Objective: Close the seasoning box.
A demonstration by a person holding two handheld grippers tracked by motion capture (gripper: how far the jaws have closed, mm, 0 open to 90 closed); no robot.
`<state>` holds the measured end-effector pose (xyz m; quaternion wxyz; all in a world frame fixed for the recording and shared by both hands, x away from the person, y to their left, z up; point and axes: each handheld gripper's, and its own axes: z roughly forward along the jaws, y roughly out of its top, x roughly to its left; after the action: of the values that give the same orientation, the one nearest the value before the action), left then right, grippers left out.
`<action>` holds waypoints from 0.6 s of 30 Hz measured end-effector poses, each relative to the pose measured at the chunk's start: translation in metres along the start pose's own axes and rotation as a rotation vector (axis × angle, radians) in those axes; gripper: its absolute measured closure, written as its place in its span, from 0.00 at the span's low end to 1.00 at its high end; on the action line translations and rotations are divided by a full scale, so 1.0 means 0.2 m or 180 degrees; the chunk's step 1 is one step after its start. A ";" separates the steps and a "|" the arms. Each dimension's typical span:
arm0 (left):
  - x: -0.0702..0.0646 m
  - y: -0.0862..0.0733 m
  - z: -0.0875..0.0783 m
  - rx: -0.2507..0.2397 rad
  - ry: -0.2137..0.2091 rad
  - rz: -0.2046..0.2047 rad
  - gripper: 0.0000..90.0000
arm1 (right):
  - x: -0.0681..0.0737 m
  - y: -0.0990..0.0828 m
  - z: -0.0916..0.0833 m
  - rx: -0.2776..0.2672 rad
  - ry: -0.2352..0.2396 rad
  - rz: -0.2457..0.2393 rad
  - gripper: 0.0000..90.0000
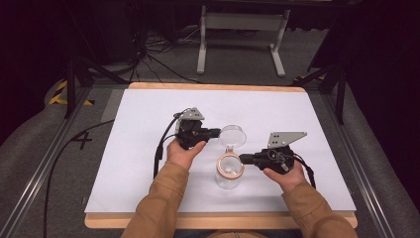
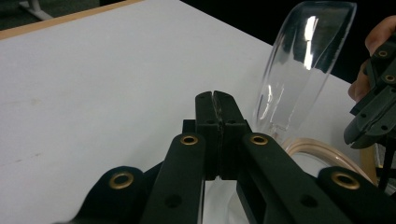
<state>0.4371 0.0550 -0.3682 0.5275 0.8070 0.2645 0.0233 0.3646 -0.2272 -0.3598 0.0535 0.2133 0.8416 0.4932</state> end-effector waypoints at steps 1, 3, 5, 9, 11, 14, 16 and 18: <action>0.00 0.00 0.00 -0.0018 -0.0016 -0.0009 1.00 | 0.00 0.01 0.00 -0.0030 0.0005 0.0000 1.00; -0.01 0.00 -0.01 -0.0001 -0.0028 0.0021 1.00 | 0.01 0.01 0.00 -0.0048 0.0010 -0.0016 1.00; -0.01 0.00 -0.01 -0.0022 -0.0056 0.0022 1.00 | 0.01 0.02 0.01 -0.0058 0.0023 -0.0022 1.00; -0.02 -0.01 -0.02 0.0026 -0.0121 0.0069 1.00 | 0.01 0.03 0.02 -0.0063 0.0047 -0.0039 1.00; -0.03 -0.01 -0.02 0.0053 -0.0203 0.0032 1.00 | 0.02 0.03 0.02 -0.0071 0.0055 -0.0053 1.00; -0.04 0.00 -0.03 0.0095 -0.0278 0.0076 0.99 | 0.02 0.04 0.01 -0.0087 0.0072 -0.0057 1.00; -0.05 0.00 -0.03 0.0117 -0.0262 0.0127 0.99 | 0.02 0.05 0.01 -0.0090 0.0094 -0.0073 1.00; -0.06 0.00 -0.04 0.0167 -0.0240 0.0142 0.99 | 0.02 0.05 0.01 -0.0081 0.0106 -0.0078 1.00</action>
<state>0.4250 0.0561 -0.3611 0.5150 0.8266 0.2269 -0.0024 0.3640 -0.2190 -0.3519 0.0482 0.1942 0.8386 0.5066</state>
